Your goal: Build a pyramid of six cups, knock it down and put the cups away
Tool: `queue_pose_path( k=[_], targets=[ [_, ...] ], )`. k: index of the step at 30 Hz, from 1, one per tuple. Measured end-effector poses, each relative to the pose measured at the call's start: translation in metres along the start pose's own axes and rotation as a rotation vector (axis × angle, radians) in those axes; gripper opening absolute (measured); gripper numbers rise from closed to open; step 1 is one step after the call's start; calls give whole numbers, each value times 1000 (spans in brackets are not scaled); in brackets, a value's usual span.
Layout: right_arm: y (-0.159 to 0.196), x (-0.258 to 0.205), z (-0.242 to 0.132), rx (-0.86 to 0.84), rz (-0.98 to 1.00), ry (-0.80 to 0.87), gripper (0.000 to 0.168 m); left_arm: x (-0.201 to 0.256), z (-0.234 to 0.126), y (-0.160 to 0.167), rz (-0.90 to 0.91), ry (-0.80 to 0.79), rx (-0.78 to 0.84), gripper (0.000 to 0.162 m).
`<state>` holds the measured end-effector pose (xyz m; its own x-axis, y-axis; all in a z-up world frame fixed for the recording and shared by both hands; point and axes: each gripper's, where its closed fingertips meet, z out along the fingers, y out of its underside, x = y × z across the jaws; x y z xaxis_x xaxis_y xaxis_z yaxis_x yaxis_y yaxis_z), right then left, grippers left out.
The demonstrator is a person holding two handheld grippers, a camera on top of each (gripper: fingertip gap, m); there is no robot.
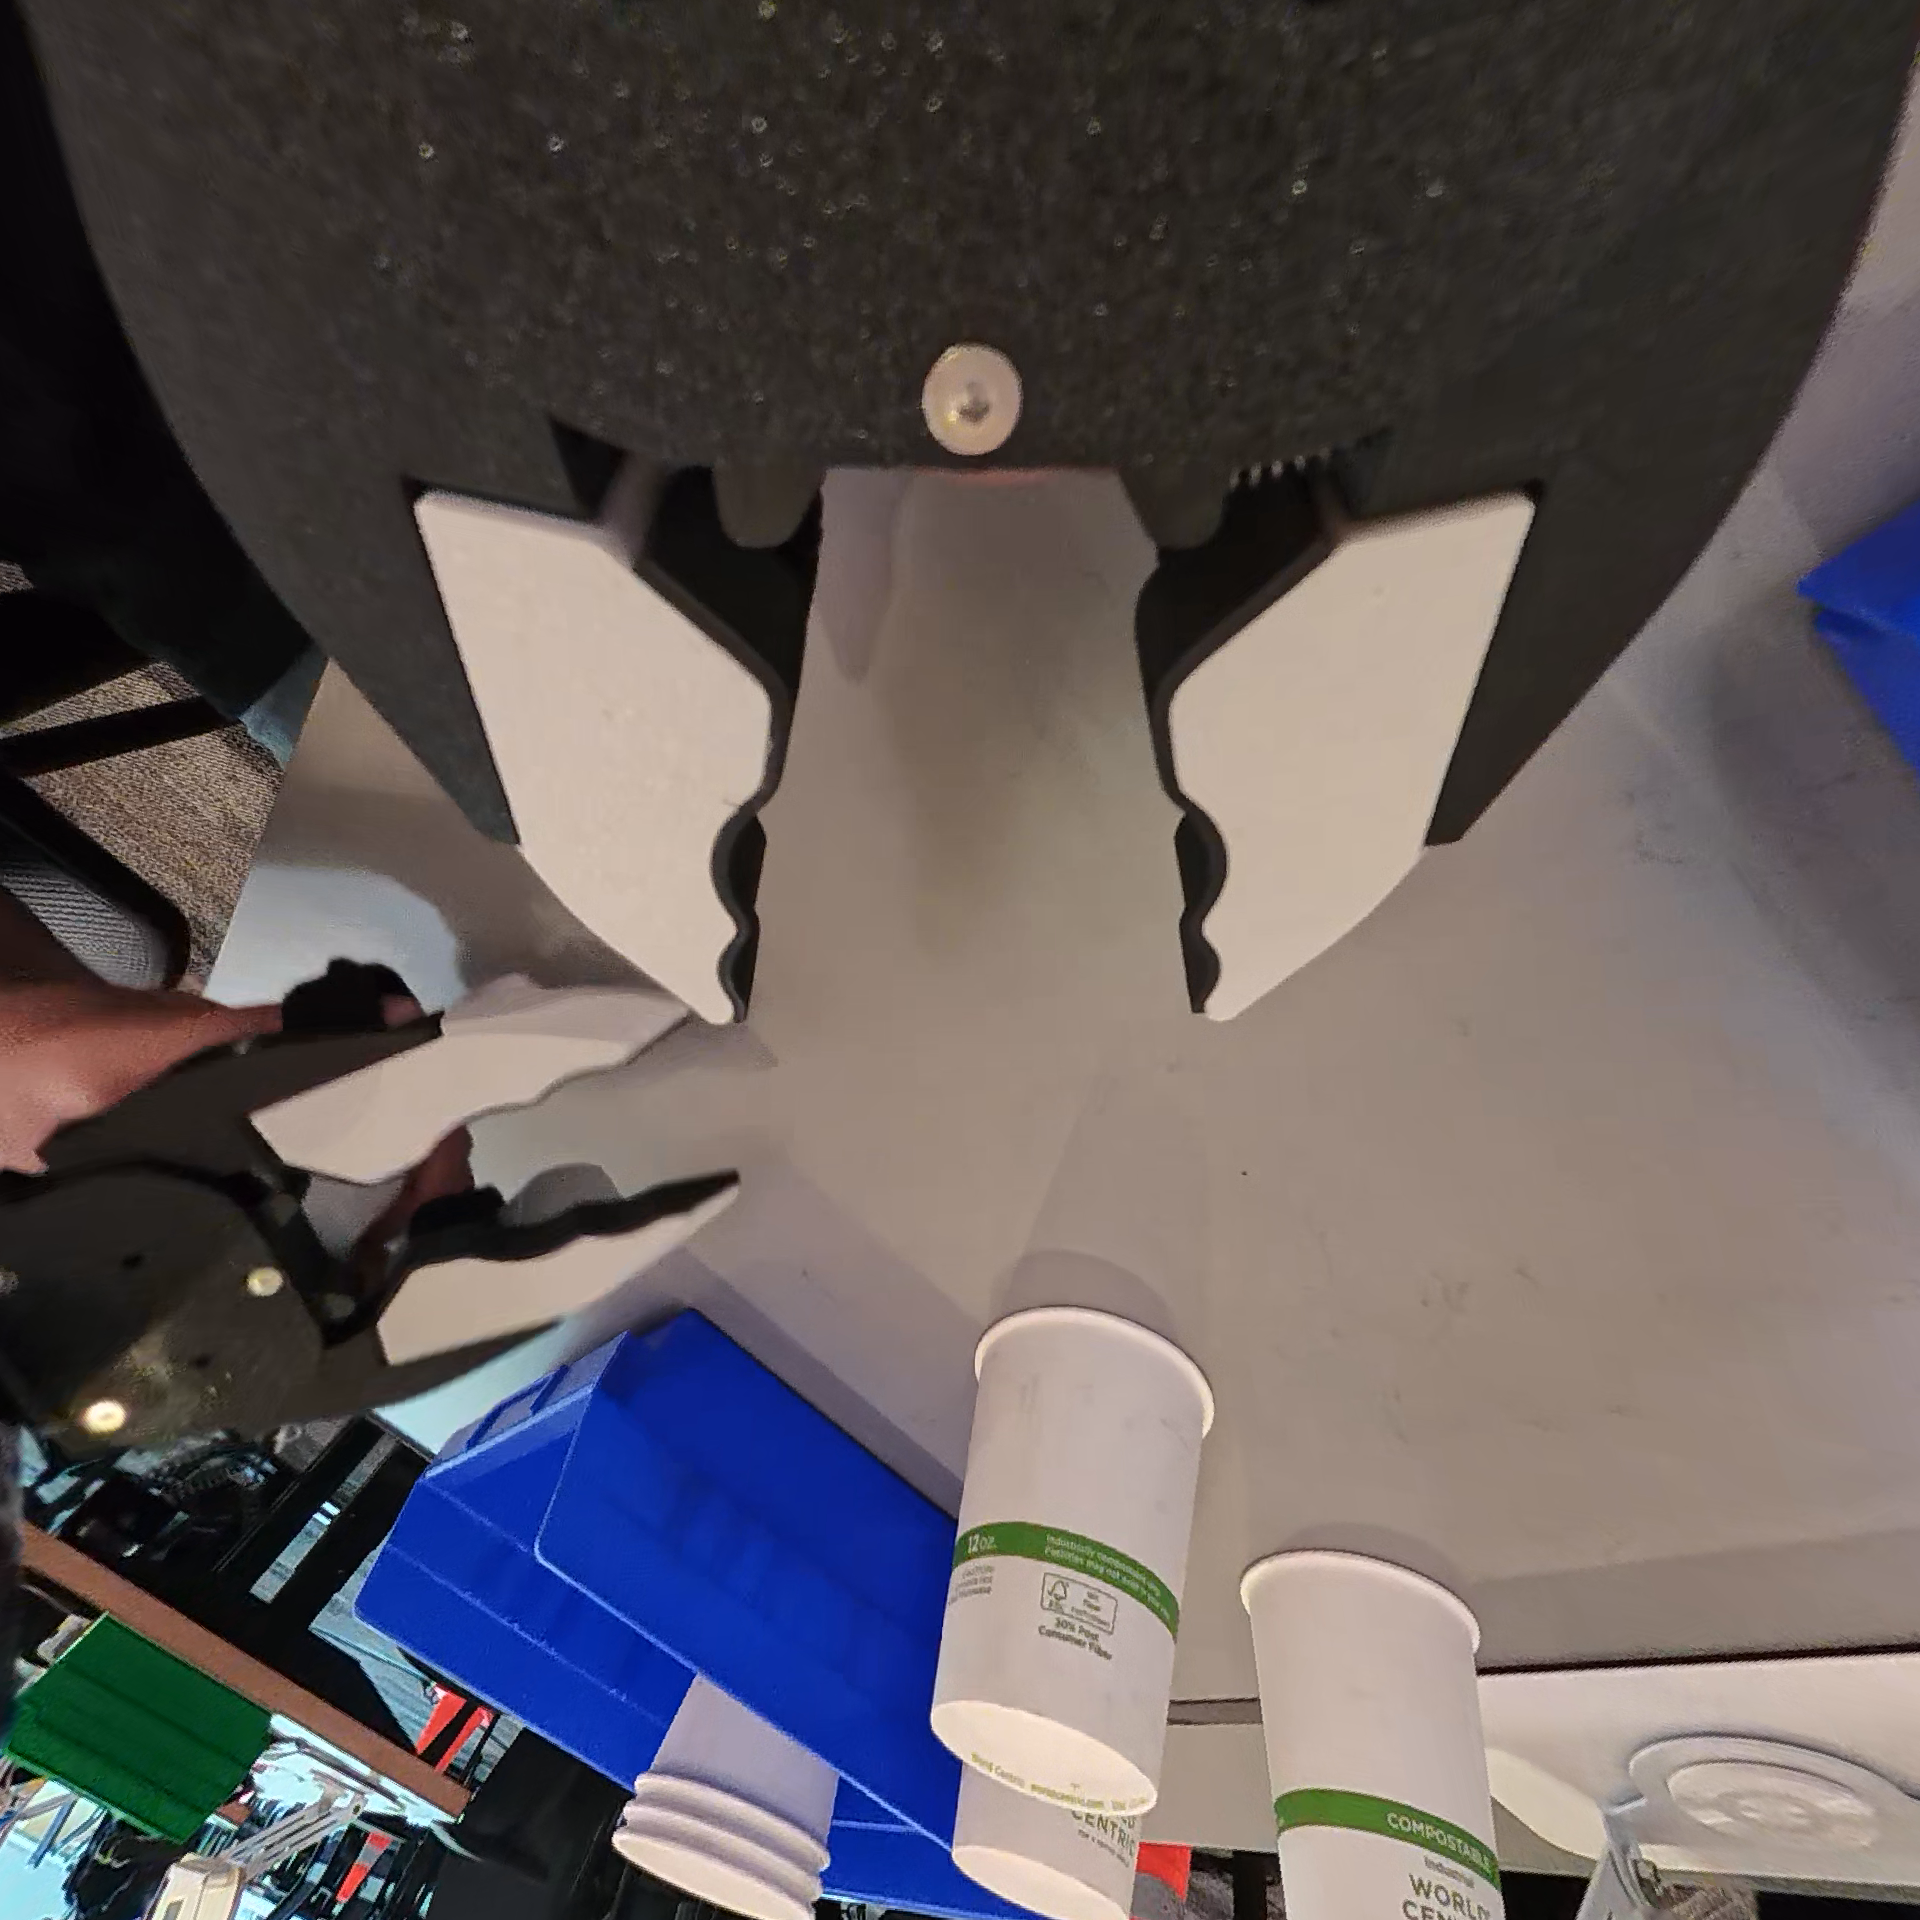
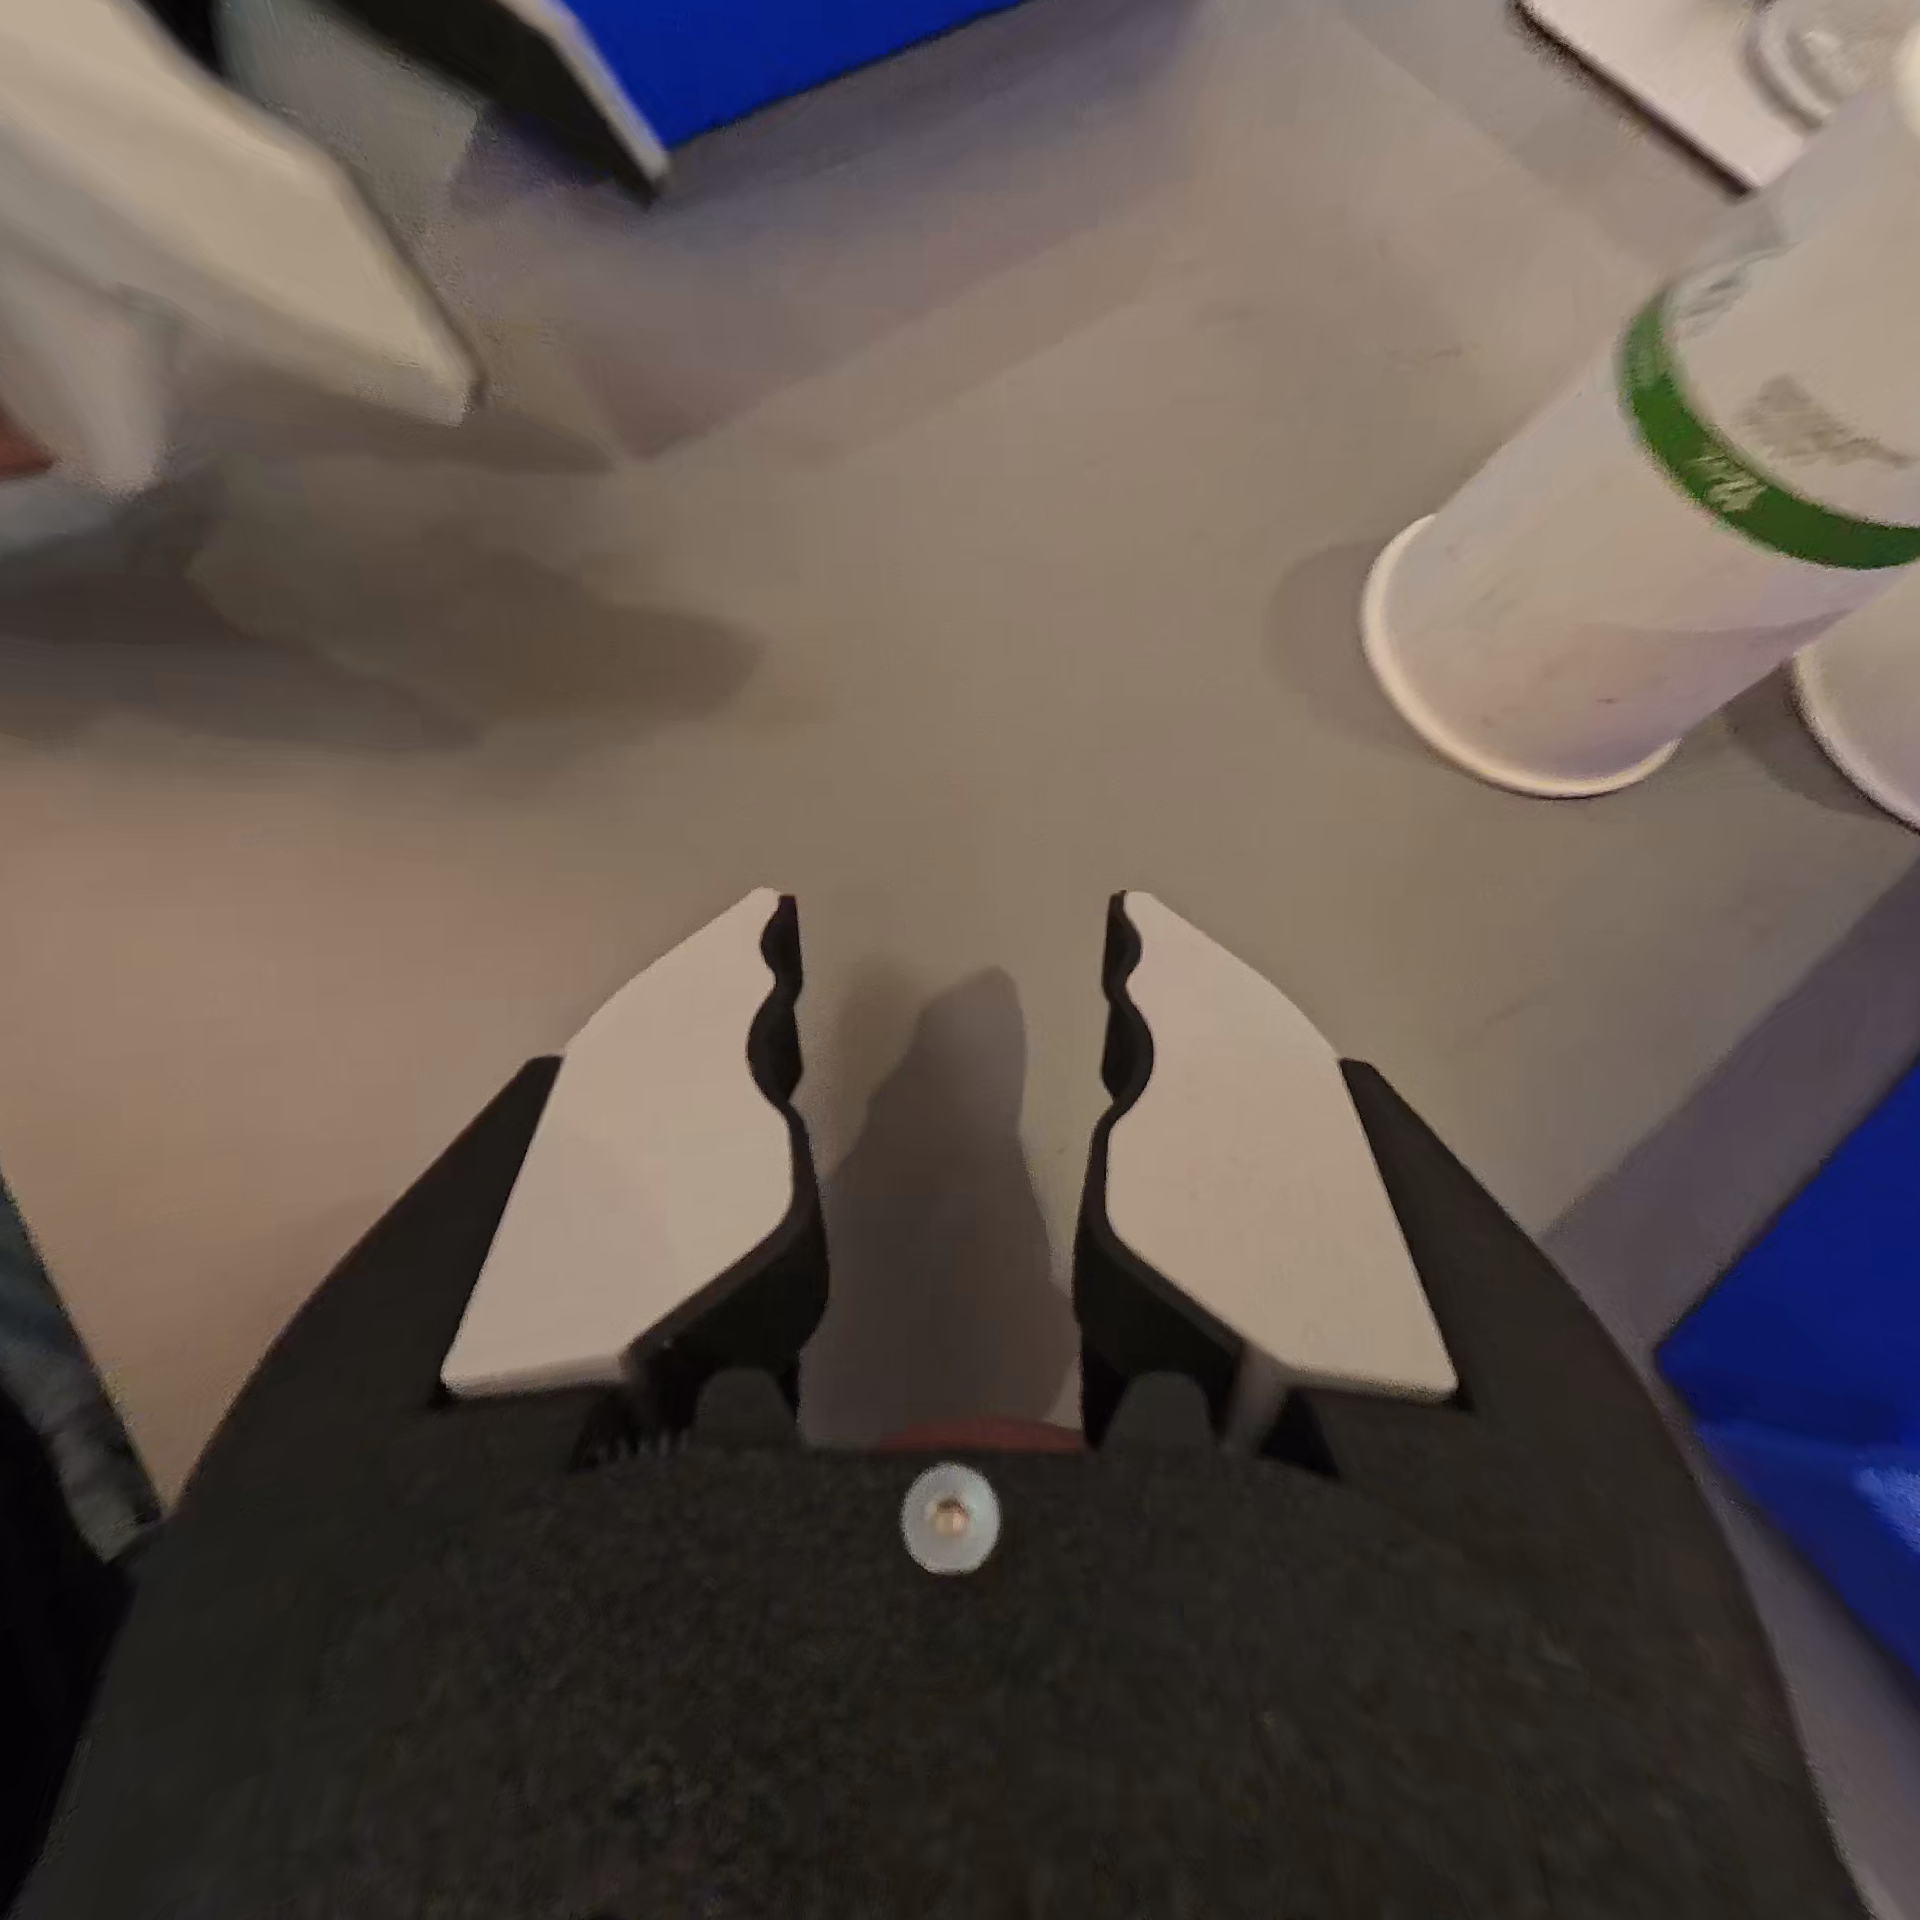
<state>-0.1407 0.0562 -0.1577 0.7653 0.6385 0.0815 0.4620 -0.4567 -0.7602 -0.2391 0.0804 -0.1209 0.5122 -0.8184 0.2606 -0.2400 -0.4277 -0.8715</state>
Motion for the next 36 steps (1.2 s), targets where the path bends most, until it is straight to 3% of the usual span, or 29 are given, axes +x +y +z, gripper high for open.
queue_pose_path(
  k=[6, 13, 21, 23, 26, 30, 33, 36],
  targets=[
    [-52, 72, -1, -59, 6, 161, 68, 5, 2, 3, 14, 11, -23, 78],
    [-107, 153, 14, -308, -75, 238, 89, 9, 7, 13, 52, 11, -68, 78],
    [-86, 153, 54, -401, 117, 141, 90, 14, 3, 15, 83, 16, -74, 79],
    [-80, 149, 52, -500, 112, 109, 76, 15, 4, 15, 80, 21, -78, 79],
    [-81, 149, 43, -598, 35, 143, 76, 16, 5, 17, 77, 29, -88, 79],
    [-110, 148, 31, -447, 8, 146, 76, 15, 6, 19, 83, 23, -100, 79],
    [-151, 132, 13, -153, 105, 22, 76, 11, 6, 19, 77, 23, -98, 79],
    [-190, 105, -13, 208, 254, -214, 76, 9, 3, 11, 40, 68, -67, 79]
  ],
)
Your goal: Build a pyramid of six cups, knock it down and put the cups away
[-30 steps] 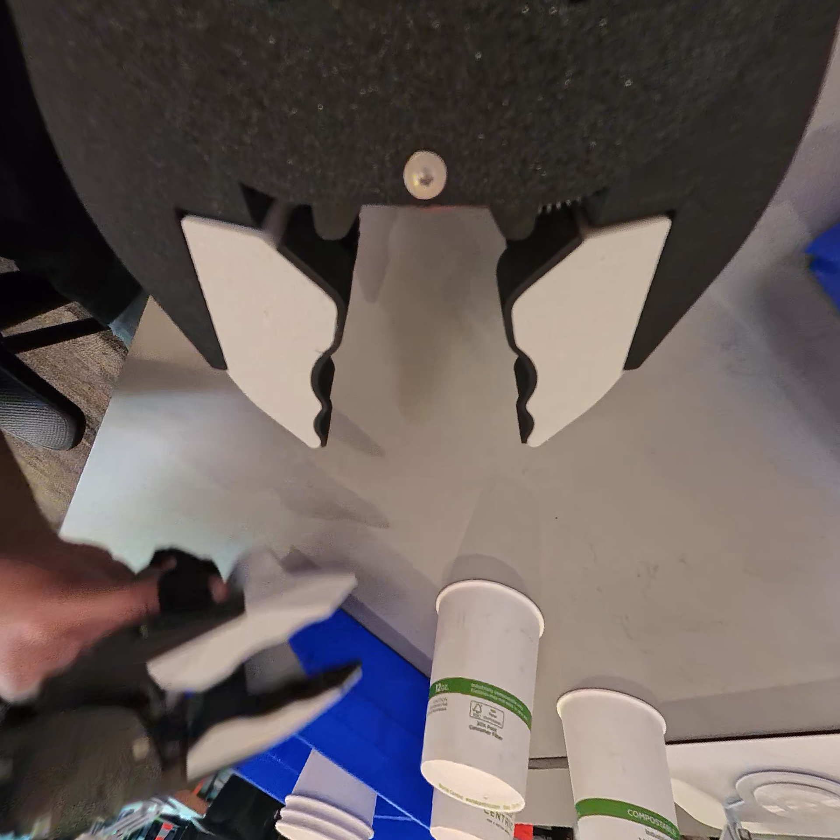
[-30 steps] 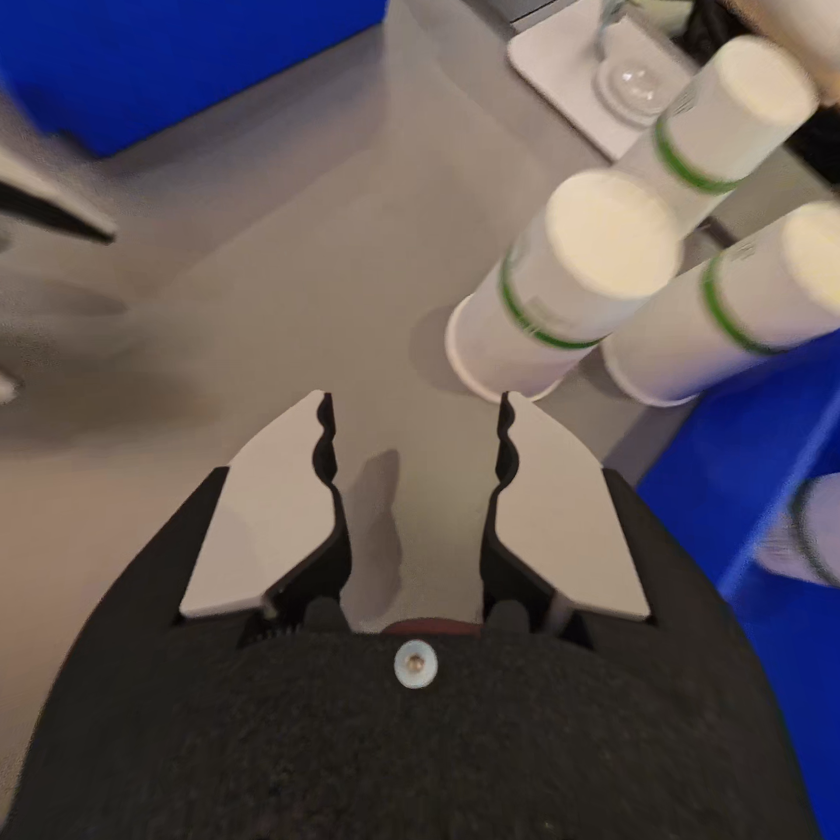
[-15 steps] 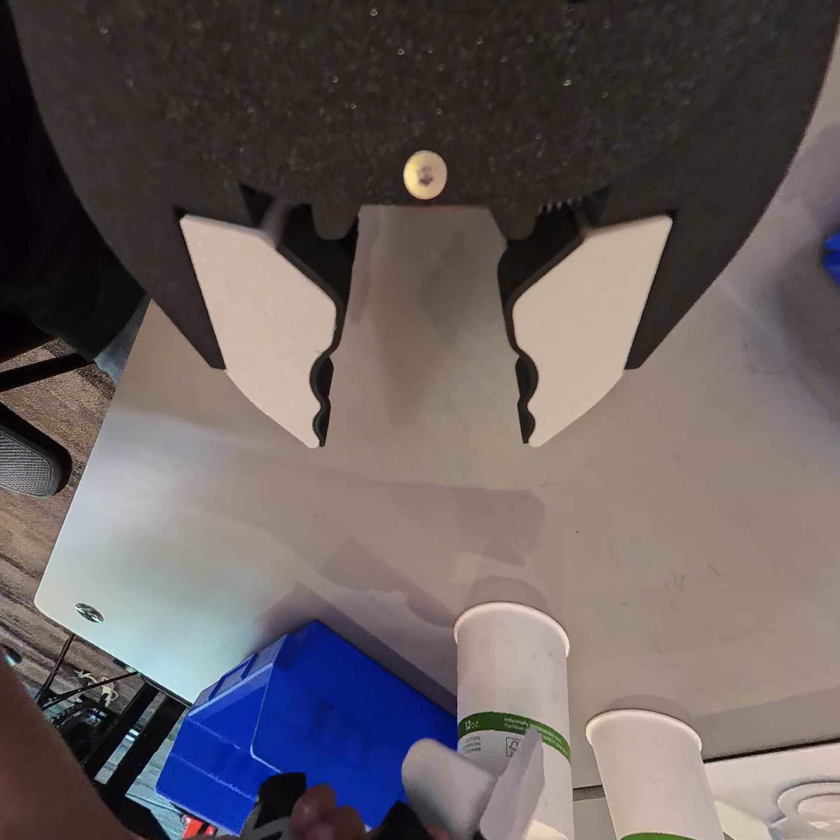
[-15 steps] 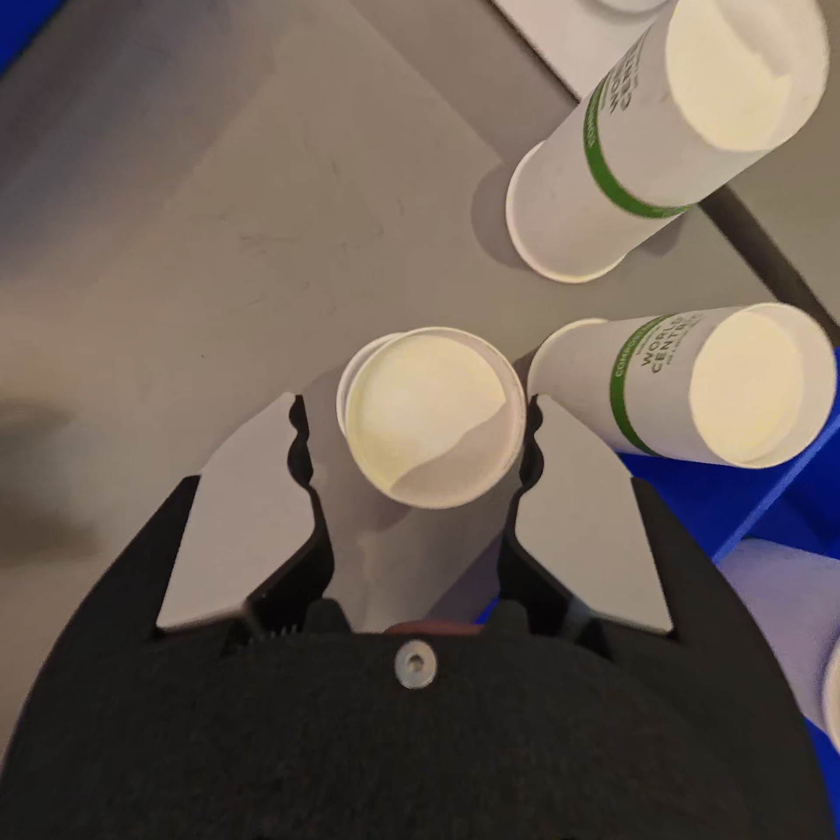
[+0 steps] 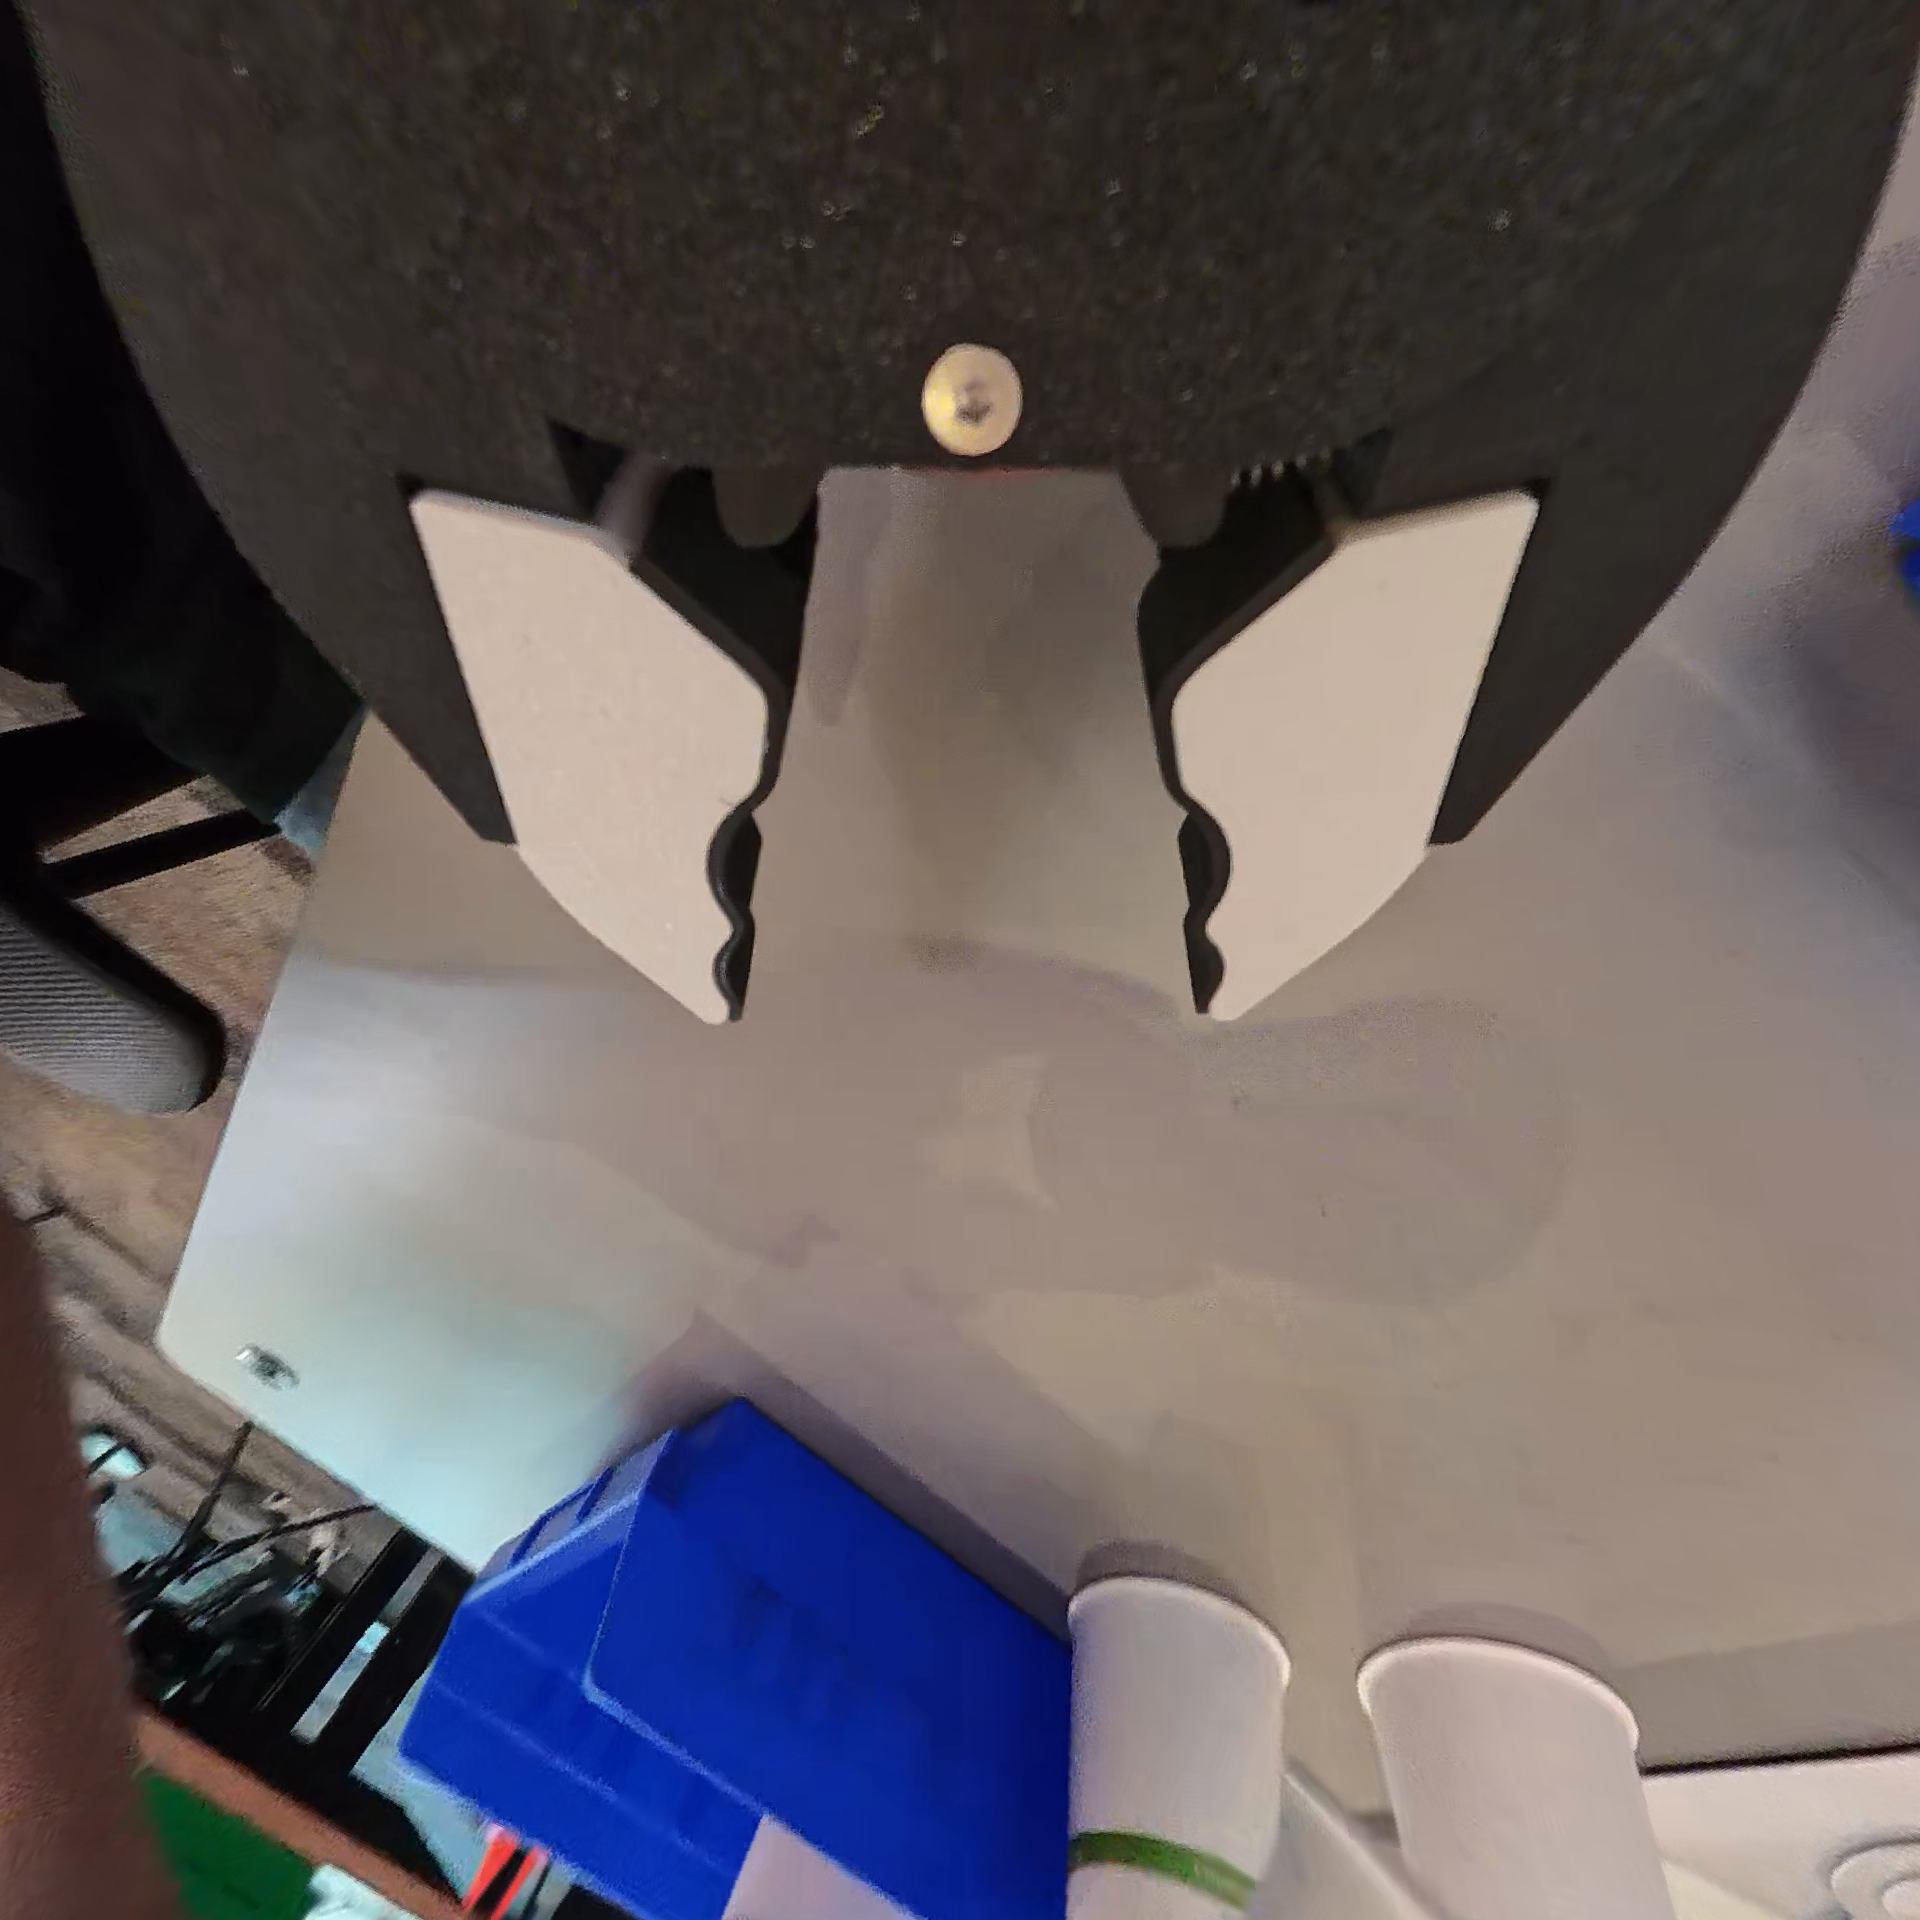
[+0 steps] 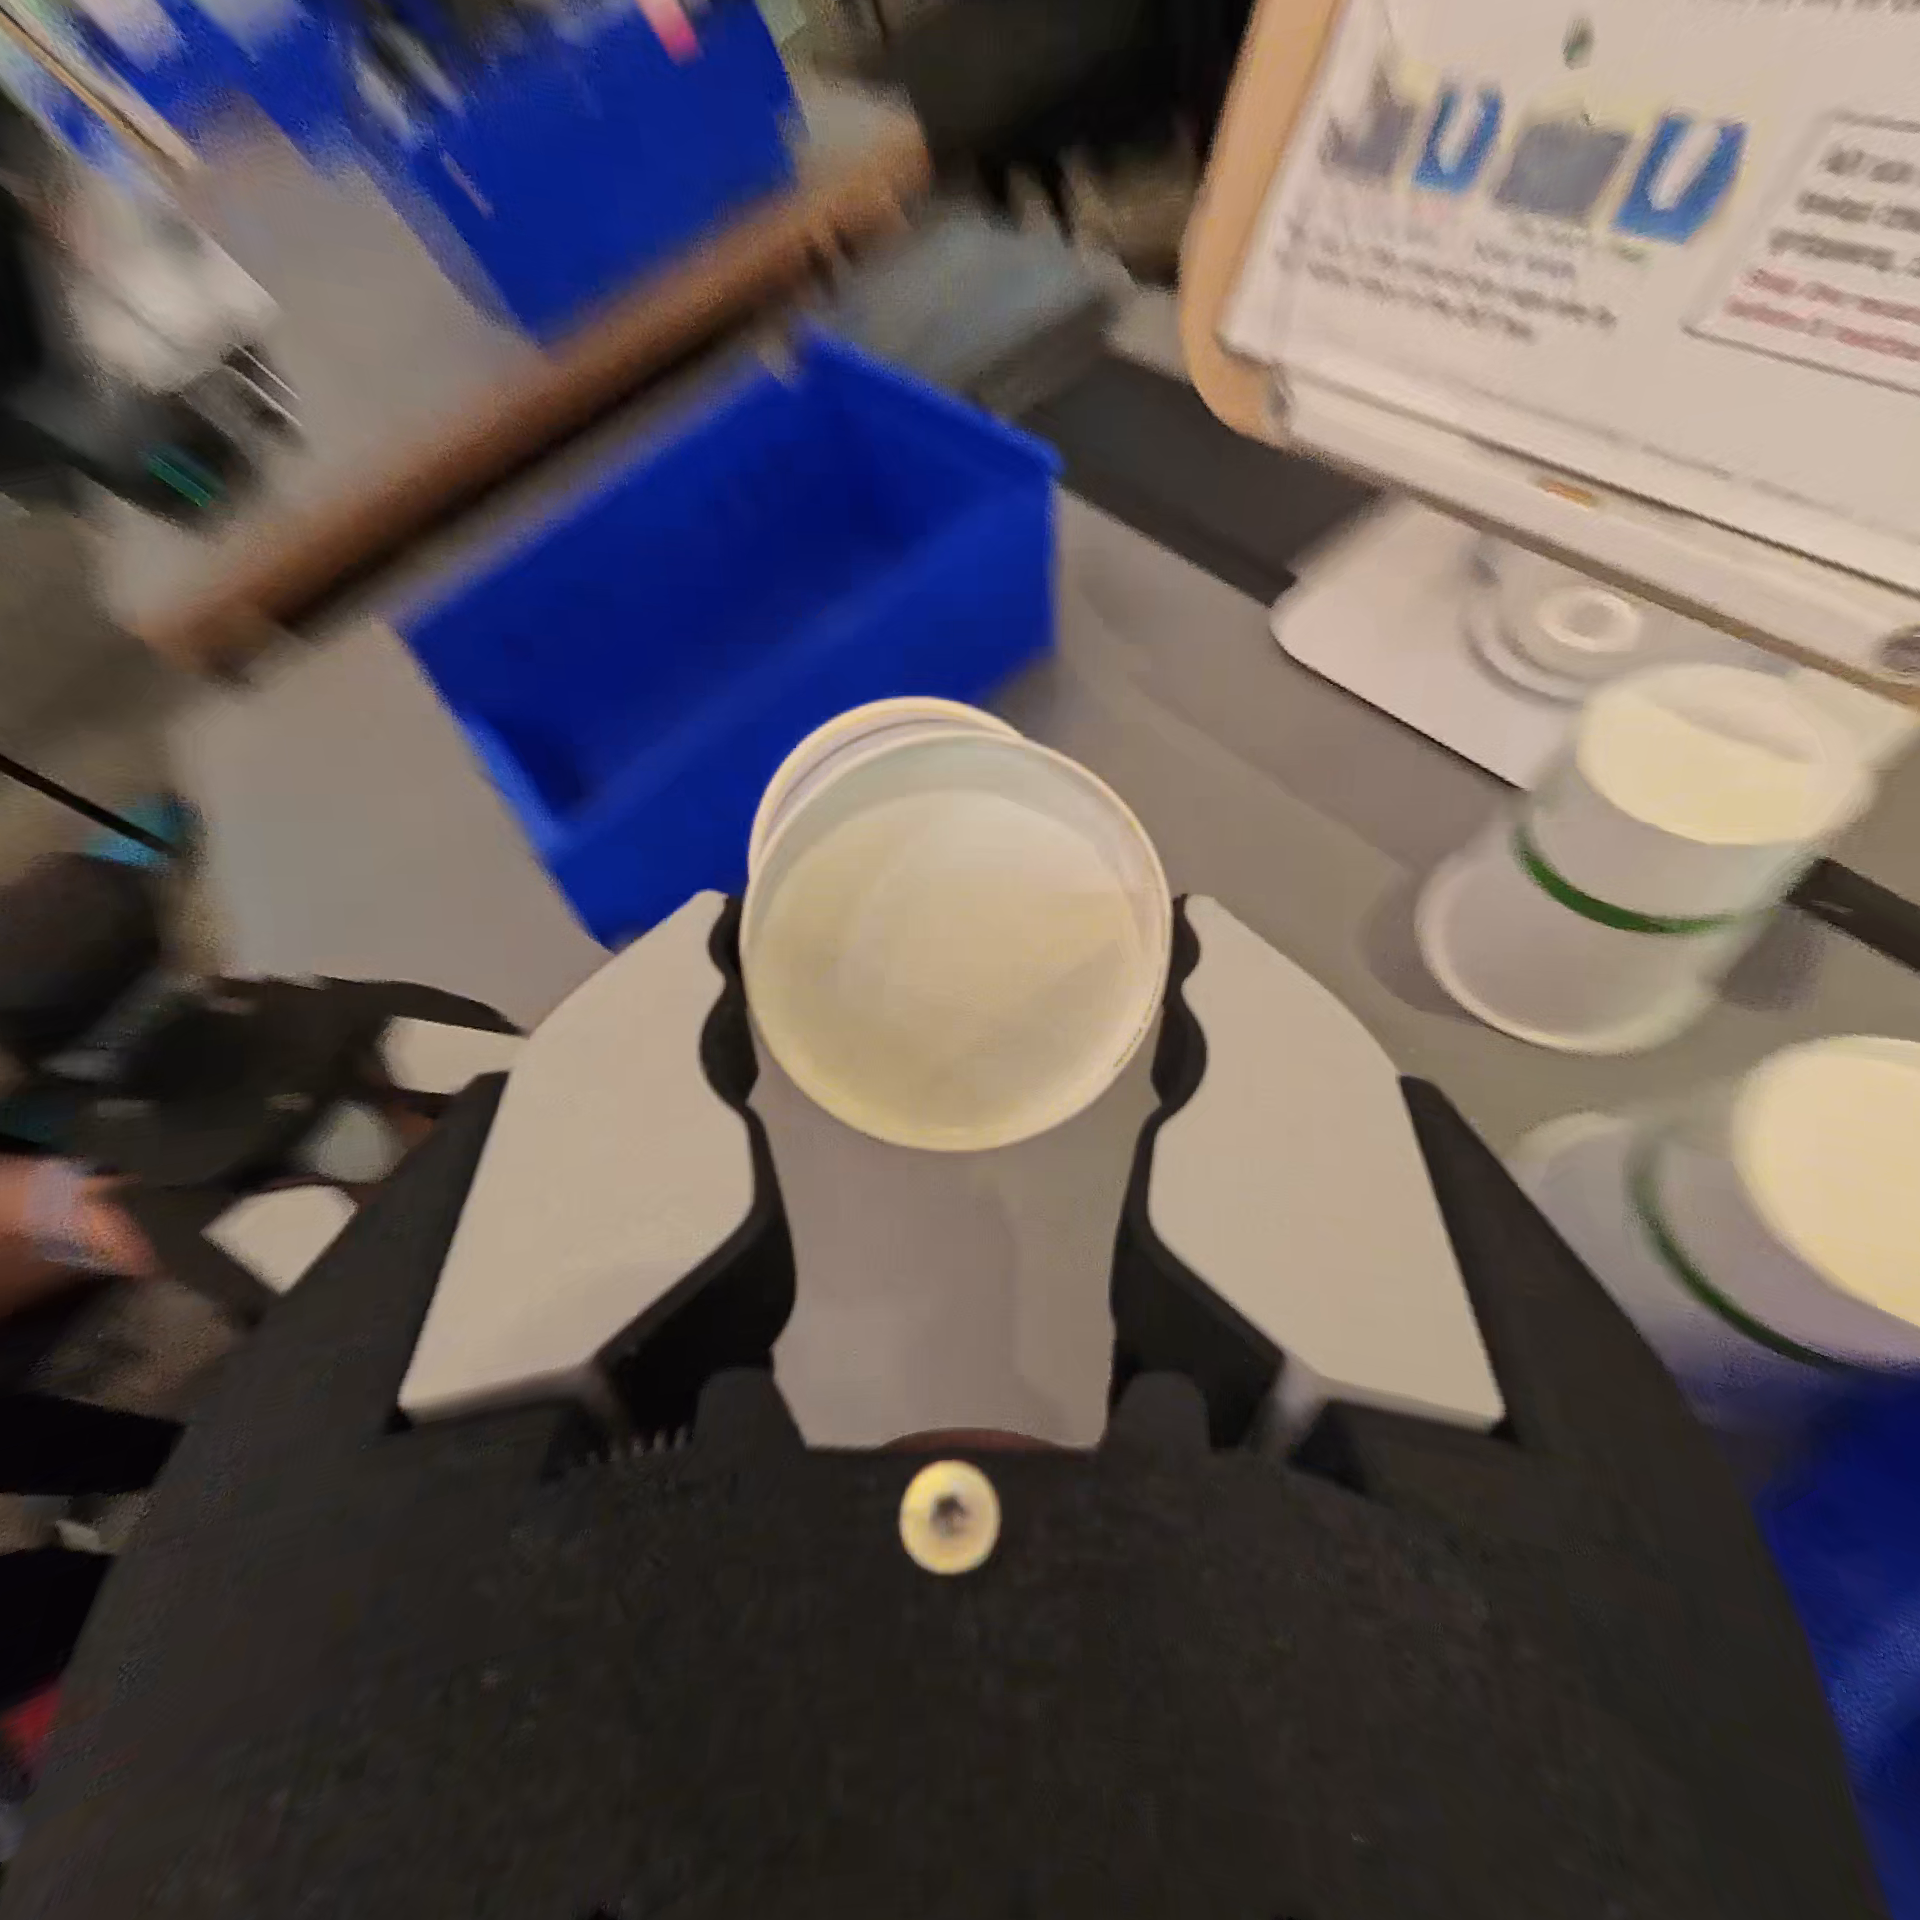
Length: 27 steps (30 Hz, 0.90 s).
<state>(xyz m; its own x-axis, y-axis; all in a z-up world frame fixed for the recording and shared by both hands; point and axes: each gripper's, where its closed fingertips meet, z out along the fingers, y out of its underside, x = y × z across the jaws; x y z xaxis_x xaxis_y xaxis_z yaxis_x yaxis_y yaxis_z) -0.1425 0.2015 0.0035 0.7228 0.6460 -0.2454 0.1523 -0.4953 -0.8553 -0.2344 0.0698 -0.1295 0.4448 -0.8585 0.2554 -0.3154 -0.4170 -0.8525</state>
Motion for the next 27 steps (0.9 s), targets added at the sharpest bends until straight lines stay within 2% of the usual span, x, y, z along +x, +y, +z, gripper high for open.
queue_pose_path(
  k=[3, 5, 9, 11, 14, 15, 16, 18, 23, 27],
  targets=[
    [-13, -35, -14, 282, 135, -299, 75, -3, -12, -23, 2, 68, 77, 81],
    [-10, -50, -20, 401, 205, -452, 75, -4, -26, -50, 17, 125, 156, 80],
    [2, -61, -22, 544, 272, -552, 75, 3, -60, -107, 26, 242, 305, 74],
    [5, -66, -24, 604, 312, -598, 75, 7, -66, -122, 60, 263, 322, 68],
    [14, -74, -16, 570, 311, -614, 75, 5, -58, -131, 155, 197, 283, 65],
    [16, -74, -16, 575, 301, -603, 75, 9, -55, -132, 175, 207, 275, 59],
    [17, -74, -17, 579, 301, -599, 75, 12, -53, -133, 188, 220, 267, 45],
    [20, -76, -18, 563, 311, -616, 75, 18, -49, -131, 203, 256, 263, 3],
    [39, -71, -17, 447, 308, -615, 76, 24, -40, -117, 204, 328, 217, 1],
    [43, -55, -27, 371, 196, -520, 75, 24, -41, -109, 261, 348, 168, 0]
  ],
)
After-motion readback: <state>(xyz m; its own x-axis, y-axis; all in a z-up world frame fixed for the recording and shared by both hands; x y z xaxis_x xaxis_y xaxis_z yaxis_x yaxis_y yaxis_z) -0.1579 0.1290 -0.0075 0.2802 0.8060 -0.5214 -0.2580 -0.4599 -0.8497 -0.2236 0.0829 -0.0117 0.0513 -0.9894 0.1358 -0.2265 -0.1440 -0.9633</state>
